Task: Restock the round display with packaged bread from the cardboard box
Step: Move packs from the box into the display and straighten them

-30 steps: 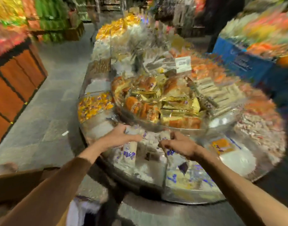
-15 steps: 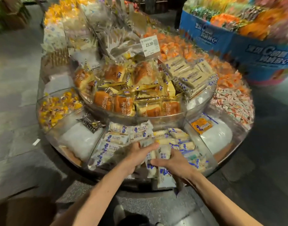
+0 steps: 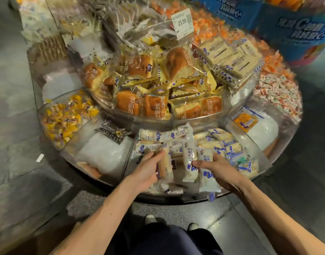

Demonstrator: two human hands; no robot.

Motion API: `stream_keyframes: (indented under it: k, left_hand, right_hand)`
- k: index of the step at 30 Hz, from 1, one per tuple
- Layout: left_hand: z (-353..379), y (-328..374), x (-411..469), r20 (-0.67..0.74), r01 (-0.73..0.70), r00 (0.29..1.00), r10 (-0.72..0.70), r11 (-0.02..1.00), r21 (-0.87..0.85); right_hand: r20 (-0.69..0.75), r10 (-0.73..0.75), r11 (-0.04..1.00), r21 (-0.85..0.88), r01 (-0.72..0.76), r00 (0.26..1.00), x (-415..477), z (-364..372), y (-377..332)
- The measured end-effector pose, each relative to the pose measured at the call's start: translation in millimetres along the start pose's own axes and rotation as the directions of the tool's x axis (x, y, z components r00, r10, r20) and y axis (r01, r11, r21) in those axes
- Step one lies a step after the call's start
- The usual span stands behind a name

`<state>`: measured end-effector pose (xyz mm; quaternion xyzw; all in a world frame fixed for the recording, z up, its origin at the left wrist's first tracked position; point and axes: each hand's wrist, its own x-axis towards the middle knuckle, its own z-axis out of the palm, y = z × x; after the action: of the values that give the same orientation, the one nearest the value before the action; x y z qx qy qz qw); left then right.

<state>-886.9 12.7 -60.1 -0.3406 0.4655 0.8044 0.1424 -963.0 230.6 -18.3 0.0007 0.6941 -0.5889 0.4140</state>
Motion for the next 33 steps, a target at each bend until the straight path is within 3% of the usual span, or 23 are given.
stream_keyframes:
  k: [6, 10, 12, 14, 17, 20, 22, 23, 24, 30, 33]
  left_hand:
    - [-10, 8, -14, 0.024, -0.012, 1.0, 0.011, 0.998, 0.066]
    - [-6, 5, -20, -0.029, -0.024, 0.999, 0.026, 0.996, 0.082]
    - [-3, 6, -18, -0.111, -0.012, 0.993, 0.04, 0.97, 0.243]
    - [5, 2, -14, -0.083, -0.084, 0.989, 0.124, 0.922, 0.379]
    - [18, -5, -10, -0.013, -0.26, 0.938, 0.346, 0.728, 0.635]
    - [22, -15, -8, 0.254, -0.357, 0.917, 0.307, 0.347, 0.867]
    - [18, -23, -1, 0.36, -0.393, 0.892, 0.275, 0.078, 0.916]
    - [16, -27, 2, 0.397, -0.41, 0.876, 0.273, -0.009, 0.912]
    - [14, -29, 7, 0.42, -0.423, 0.867, 0.268, -0.05, 0.905]
    - [6, -41, 22, 0.387, -0.389, 0.886, 0.256, -0.044, 0.92]
    - [5, -47, 24, 0.384, -0.382, 0.87, 0.311, -0.071, 0.922]
  right_hand:
    - [-0.082, -0.076, 0.997, 0.025, 0.078, 0.994, -25, -3, -30]
    - [-0.053, -0.067, 0.998, 0.004, 0.068, 0.996, -6, -24, -5]
    - [-0.021, -0.063, 0.998, -0.009, 0.062, 0.998, -3, -28, -1]
    - [-0.003, -0.064, 0.998, 0.004, 0.064, 0.998, -1, -34, 6]
    - [-0.017, -0.058, 0.998, -0.001, 0.058, 0.998, -1, -44, 12]
    - [-0.017, -0.072, 0.997, -0.038, 0.071, 0.997, -3, -55, 17]
    - [-0.008, -0.062, 0.997, -0.039, 0.061, 0.998, -6, -58, 19]
    - [-0.015, -0.057, 0.997, -0.047, 0.056, 0.998, -7, -60, 19]
    - [-0.005, -0.058, 0.996, -0.062, 0.058, 0.998, -9, -60, 19]
    - [-0.076, -0.029, 0.982, -0.187, 0.014, 0.997, -11, -59, 23]
    - [-0.024, -0.012, 0.994, -0.105, 0.01, 1.0, -10, -51, 23]
